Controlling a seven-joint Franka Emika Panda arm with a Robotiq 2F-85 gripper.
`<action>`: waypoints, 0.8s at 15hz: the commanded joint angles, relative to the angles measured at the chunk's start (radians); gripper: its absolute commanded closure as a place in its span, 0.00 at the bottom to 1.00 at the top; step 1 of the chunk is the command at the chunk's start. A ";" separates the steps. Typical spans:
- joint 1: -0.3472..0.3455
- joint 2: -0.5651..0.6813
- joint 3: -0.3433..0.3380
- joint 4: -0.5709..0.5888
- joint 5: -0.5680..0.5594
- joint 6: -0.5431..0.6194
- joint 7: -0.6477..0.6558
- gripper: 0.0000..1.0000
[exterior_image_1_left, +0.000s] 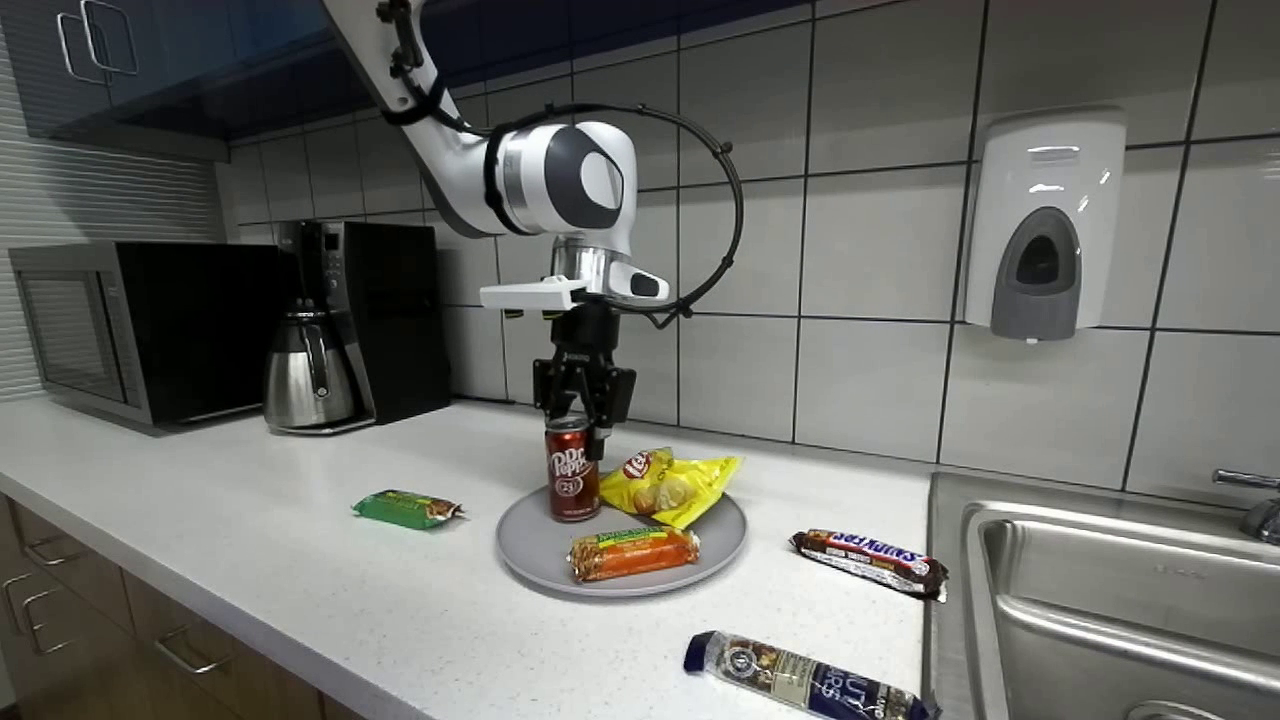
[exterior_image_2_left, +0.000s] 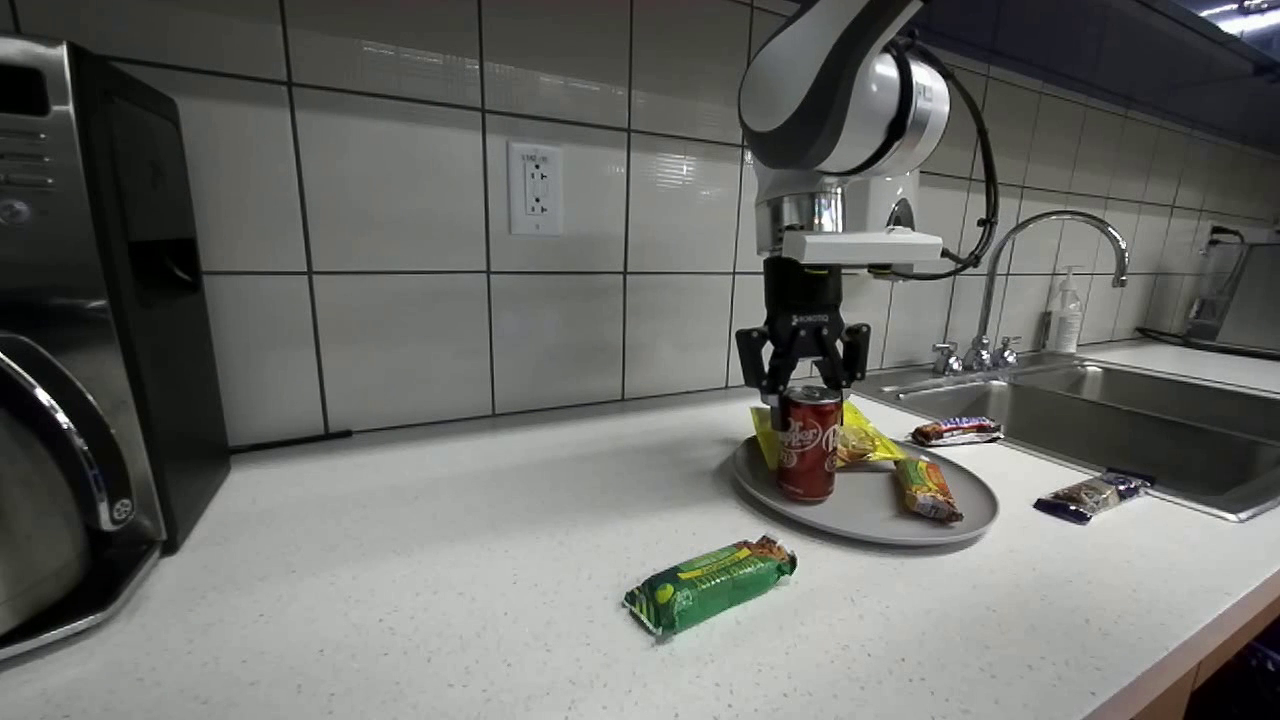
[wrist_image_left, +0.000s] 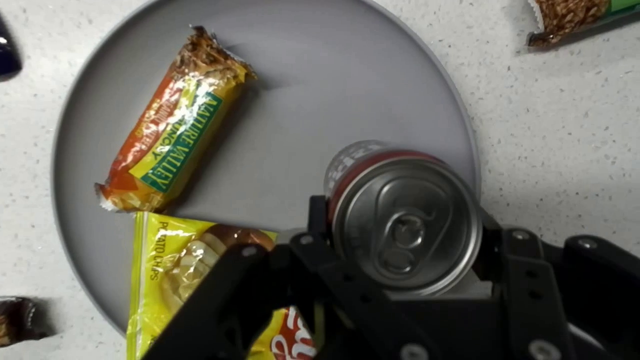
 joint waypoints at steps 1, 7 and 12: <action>0.000 -0.053 0.019 -0.012 0.013 -0.018 -0.021 0.62; 0.015 -0.098 0.043 -0.018 0.017 -0.023 -0.017 0.62; 0.037 -0.094 0.063 -0.001 0.013 -0.036 -0.009 0.62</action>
